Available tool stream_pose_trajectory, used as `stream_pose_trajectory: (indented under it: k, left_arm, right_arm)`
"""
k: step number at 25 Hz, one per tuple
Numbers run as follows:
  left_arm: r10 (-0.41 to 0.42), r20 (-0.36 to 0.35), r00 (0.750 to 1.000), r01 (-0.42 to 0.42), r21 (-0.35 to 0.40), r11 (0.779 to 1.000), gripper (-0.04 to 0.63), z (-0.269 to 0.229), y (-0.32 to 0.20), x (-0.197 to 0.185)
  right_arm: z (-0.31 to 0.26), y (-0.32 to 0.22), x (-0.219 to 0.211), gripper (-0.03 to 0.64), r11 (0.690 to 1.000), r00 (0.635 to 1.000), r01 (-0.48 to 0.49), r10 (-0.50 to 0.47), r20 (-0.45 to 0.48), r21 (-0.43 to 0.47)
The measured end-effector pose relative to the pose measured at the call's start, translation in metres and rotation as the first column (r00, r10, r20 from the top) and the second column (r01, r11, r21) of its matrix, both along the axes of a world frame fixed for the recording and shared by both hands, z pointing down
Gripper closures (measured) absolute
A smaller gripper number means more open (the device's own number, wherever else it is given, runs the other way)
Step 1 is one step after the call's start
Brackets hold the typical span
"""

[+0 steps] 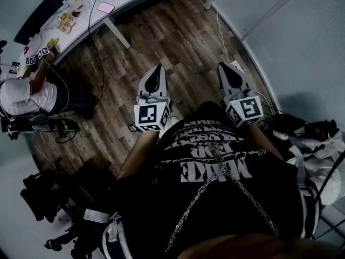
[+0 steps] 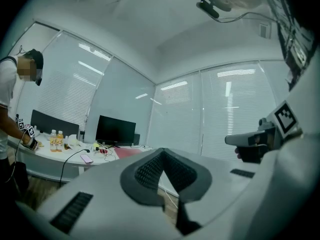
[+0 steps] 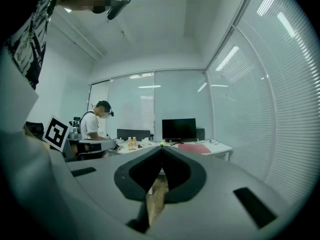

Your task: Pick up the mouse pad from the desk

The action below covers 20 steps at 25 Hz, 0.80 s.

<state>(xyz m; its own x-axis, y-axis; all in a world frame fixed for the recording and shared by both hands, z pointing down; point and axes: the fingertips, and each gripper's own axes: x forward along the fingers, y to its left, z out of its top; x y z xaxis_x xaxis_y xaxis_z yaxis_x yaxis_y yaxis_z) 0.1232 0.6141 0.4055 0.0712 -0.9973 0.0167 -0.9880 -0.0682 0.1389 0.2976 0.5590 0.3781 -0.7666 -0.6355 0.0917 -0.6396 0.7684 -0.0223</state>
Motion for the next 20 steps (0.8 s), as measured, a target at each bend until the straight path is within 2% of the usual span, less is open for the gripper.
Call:
stream_pose_trajectory:
  k: [5, 8, 12, 17, 20]
  left_arm:
    - [-0.017, -0.040, 0.999, 0.016, -0.031, 0.999, 0.591, 0.010, -0.023, -0.020]
    - [-0.010, -0.028, 1.000, 0.009, -0.027, 1.000, 0.591, 0.009, -0.044, -0.017]
    - [0.006, -0.028, 1.000, -0.008, -0.058, 0.998, 0.591, 0.020, -0.080, -0.002]
    - [0.021, -0.009, 1.000, -0.022, -0.097, 0.995, 0.591, 0.022, -0.169, 0.038]
    - [0.027, -0.002, 1.000, -0.027, -0.089, 0.996, 0.591, 0.022, -0.186, 0.045]
  right_arm:
    - [-0.005, -0.024, -0.006, 0.617, 0.999, 0.999, -0.035, 0.035, -0.015, 0.014]
    - [0.005, -0.043, -0.006, 0.617, 1.000, 0.999, -0.029, 0.029, -0.025, -0.002]
    - [0.016, -0.078, -0.002, 0.617, 1.000, 0.999, -0.027, 0.027, -0.030, -0.010]
    - [0.014, -0.181, 0.024, 0.617, 1.000, 1.000, -0.006, 0.006, -0.012, -0.021]
    - [0.010, -0.197, 0.029, 0.617, 1.000, 1.000, -0.007, 0.007, 0.006, -0.014]
